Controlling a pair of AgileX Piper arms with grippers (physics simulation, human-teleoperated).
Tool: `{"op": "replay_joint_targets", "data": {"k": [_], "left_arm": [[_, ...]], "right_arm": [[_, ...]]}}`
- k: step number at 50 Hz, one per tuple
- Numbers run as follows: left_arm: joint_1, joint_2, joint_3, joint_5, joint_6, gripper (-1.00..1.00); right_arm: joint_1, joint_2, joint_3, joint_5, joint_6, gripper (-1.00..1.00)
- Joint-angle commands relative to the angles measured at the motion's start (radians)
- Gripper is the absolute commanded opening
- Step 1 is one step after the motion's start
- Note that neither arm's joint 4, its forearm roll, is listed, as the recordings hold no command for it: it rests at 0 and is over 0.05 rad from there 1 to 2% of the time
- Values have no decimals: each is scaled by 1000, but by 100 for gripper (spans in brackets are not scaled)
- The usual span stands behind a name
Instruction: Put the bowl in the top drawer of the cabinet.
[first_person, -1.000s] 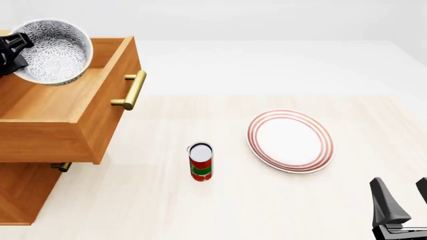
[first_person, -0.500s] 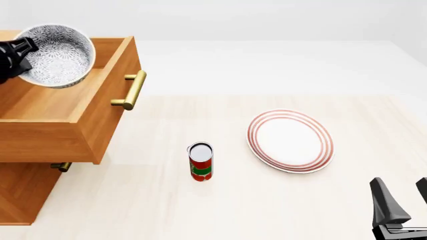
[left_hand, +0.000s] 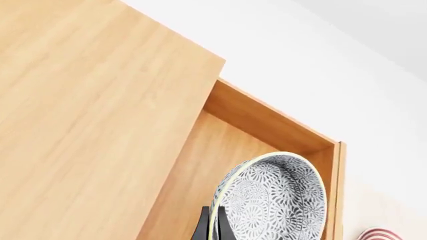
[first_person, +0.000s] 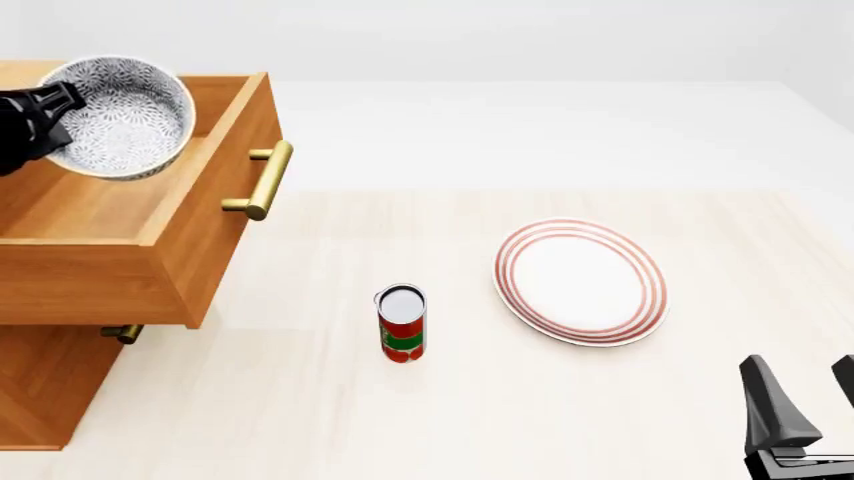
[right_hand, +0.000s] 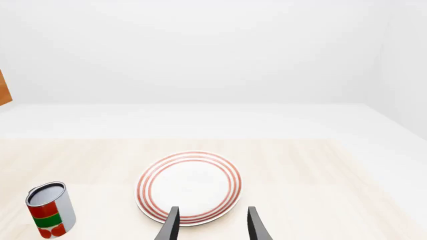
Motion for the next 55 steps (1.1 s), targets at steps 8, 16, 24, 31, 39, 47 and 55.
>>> {"op": "replay_joint_targets", "data": {"k": [8, 16, 24, 31, 39, 47, 55], "left_arm": [[-1, 29, -6, -22, 10, -100], [-5, 40, -8, -28, 8, -100], [-5, 52, -7, -36, 10, -100], [-3, 62, -1, -45, 13, -100], [0, 73, 7, -55, 16, -100], [1, 77, 9, -59, 18, -100], [1, 80, 13, -64, 18, -100]], "right_arm": [[0, 0, 0, 0, 0, 100], [0, 0, 0, 0, 0, 100], [0, 0, 0, 0, 1, 100], [0, 0, 0, 0, 0, 100], [0, 0, 0, 0, 0, 100], [0, 0, 0, 0, 0, 100], [0, 0, 0, 0, 0, 100]]}}
